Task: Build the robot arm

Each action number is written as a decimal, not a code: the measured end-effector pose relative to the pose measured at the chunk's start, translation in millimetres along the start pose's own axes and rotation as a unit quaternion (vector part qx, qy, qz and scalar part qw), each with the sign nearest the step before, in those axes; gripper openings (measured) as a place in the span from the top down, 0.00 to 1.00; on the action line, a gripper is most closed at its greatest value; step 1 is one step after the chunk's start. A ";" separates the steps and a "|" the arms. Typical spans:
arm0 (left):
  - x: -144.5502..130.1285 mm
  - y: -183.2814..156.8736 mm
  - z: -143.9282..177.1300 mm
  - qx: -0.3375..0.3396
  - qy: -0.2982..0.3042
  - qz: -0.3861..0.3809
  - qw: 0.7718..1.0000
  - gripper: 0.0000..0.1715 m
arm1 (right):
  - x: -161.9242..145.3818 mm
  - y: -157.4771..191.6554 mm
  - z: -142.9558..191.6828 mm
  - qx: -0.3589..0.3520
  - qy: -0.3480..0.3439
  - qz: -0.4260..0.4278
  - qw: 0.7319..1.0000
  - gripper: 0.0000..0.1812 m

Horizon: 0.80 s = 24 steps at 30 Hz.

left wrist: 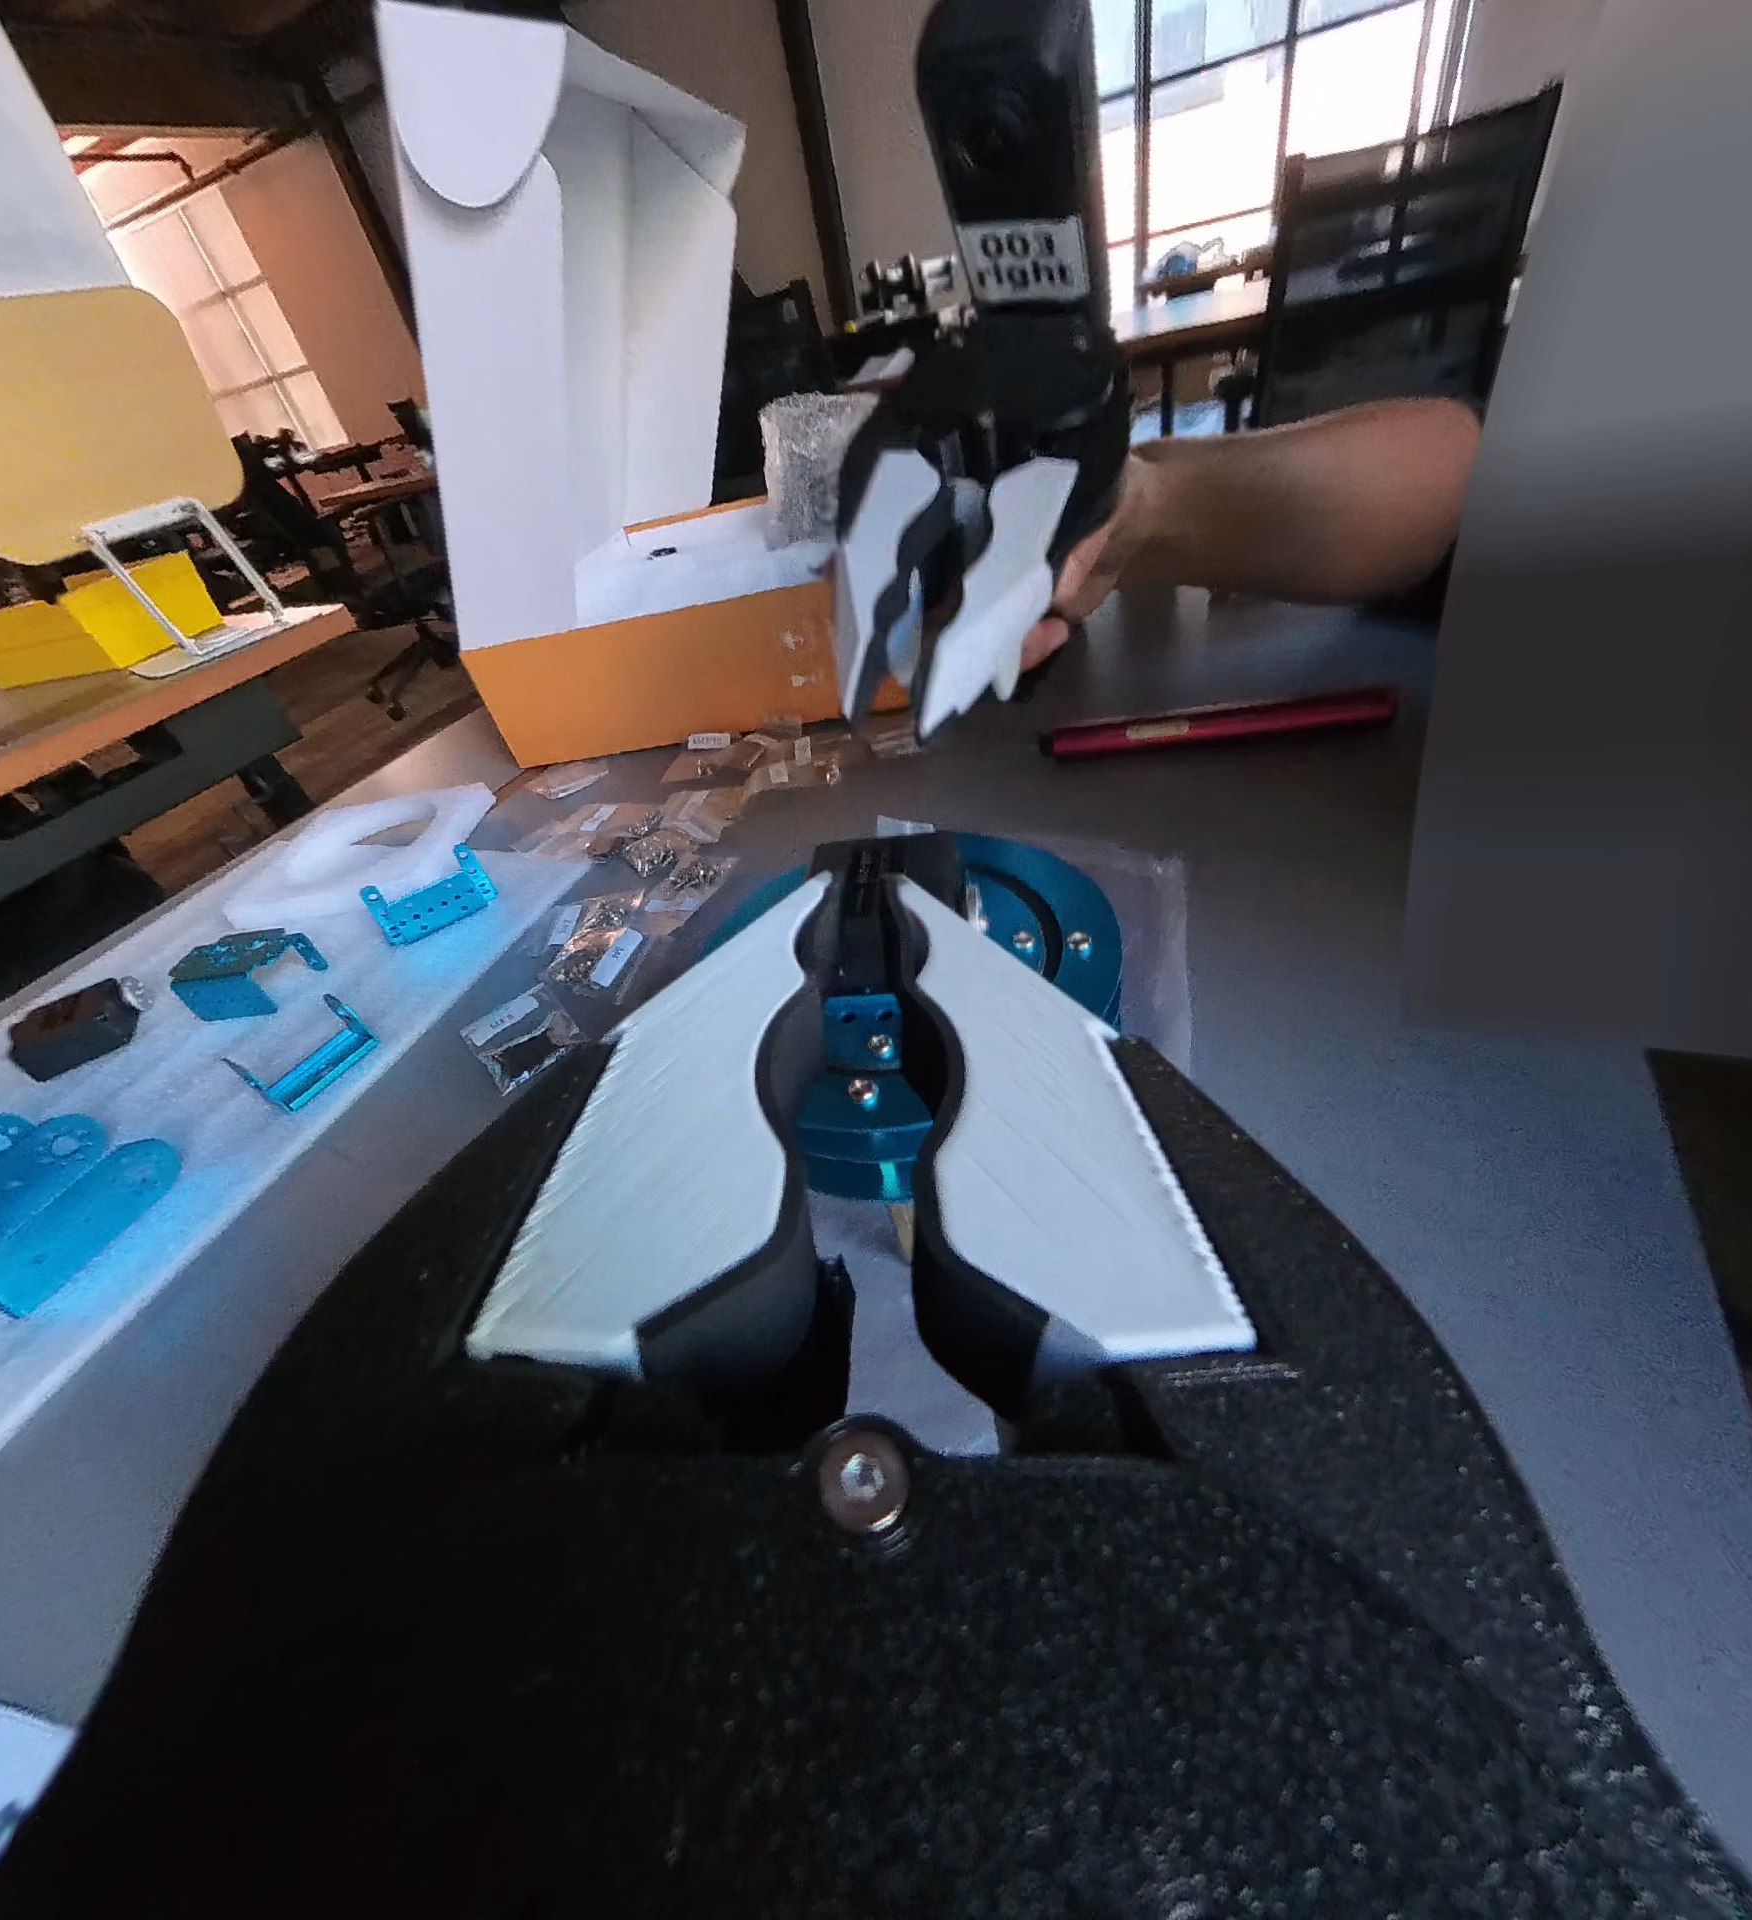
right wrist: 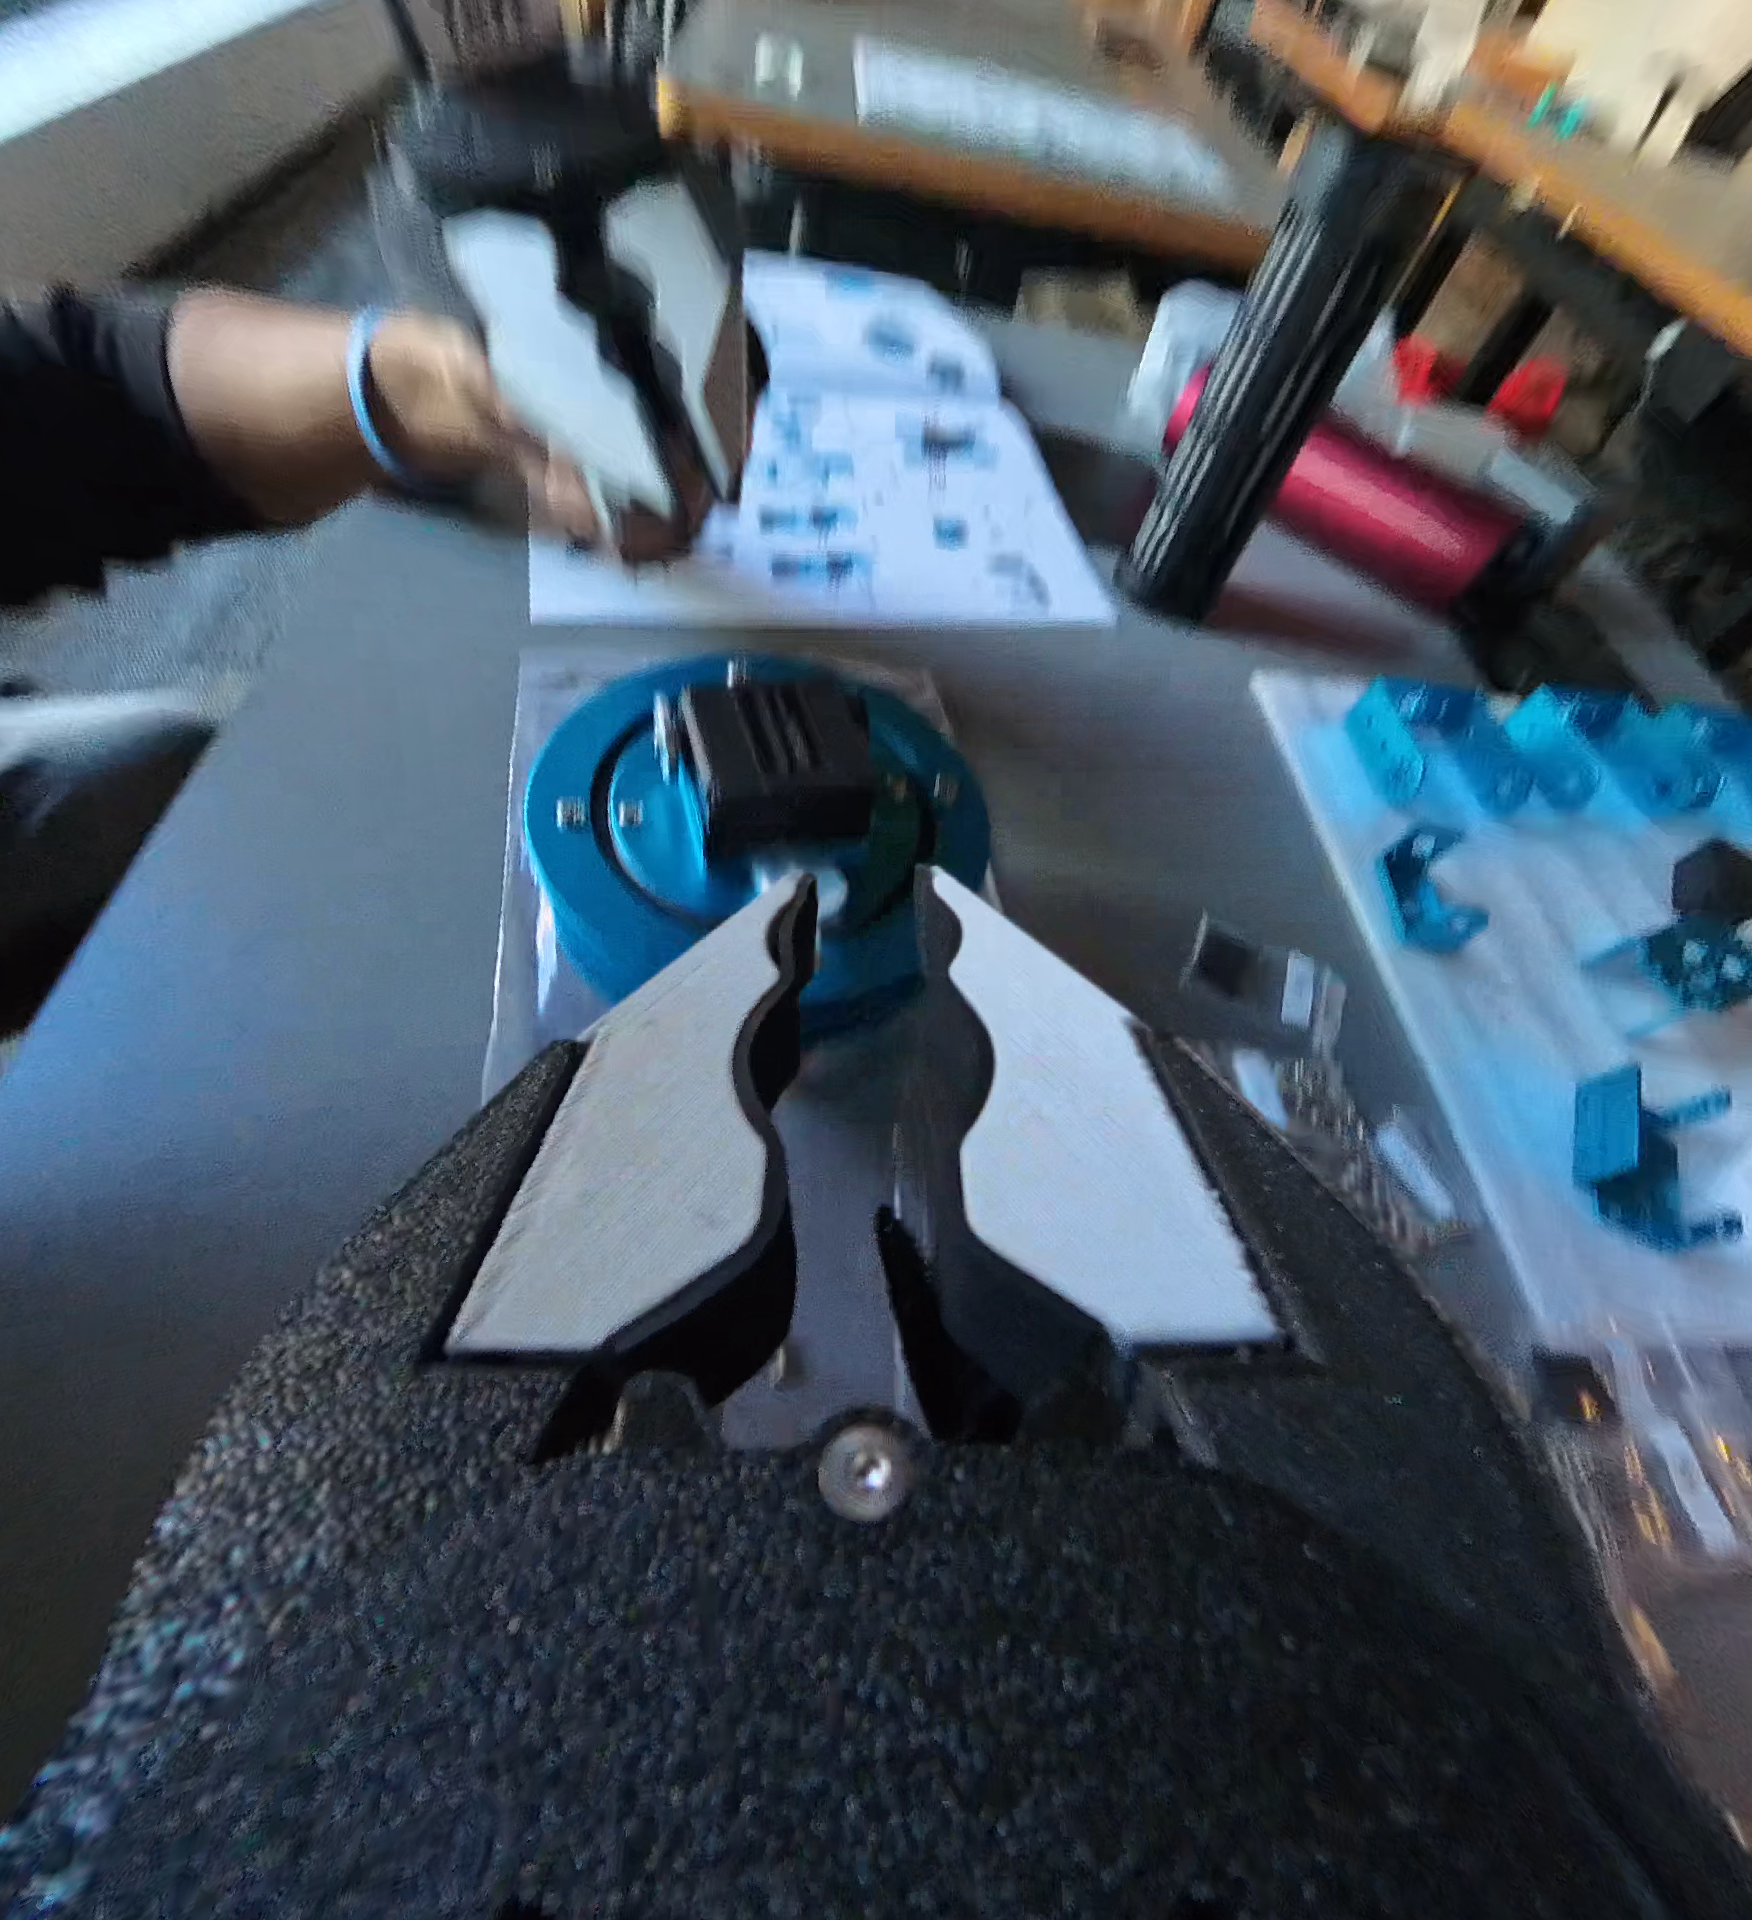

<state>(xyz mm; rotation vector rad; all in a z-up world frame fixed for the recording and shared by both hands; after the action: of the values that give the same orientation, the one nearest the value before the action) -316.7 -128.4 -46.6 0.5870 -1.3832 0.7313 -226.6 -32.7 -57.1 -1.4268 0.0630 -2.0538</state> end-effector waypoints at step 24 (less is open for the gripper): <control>-42.9 -123.3 8.4 0.033 0.047 0.157 0.986 0.88 | -83.7 126.5 153.4 -0.397 0.227 -0.354 0.816 0.74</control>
<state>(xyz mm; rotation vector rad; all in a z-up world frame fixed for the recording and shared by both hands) -230.6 -220.2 -82.2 0.3828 -1.3829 1.0470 -18.0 -44.3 -111.0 -1.4885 0.7801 -3.2136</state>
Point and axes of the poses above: each gripper's, where its closed fingertips meet, z back along the fingers, x out of its top, y = z × x across the jaws, the point moved 2 cm from there along z, back along the fingers, and after that the axes turned 14 degrees about z, right-handed, at the moved point
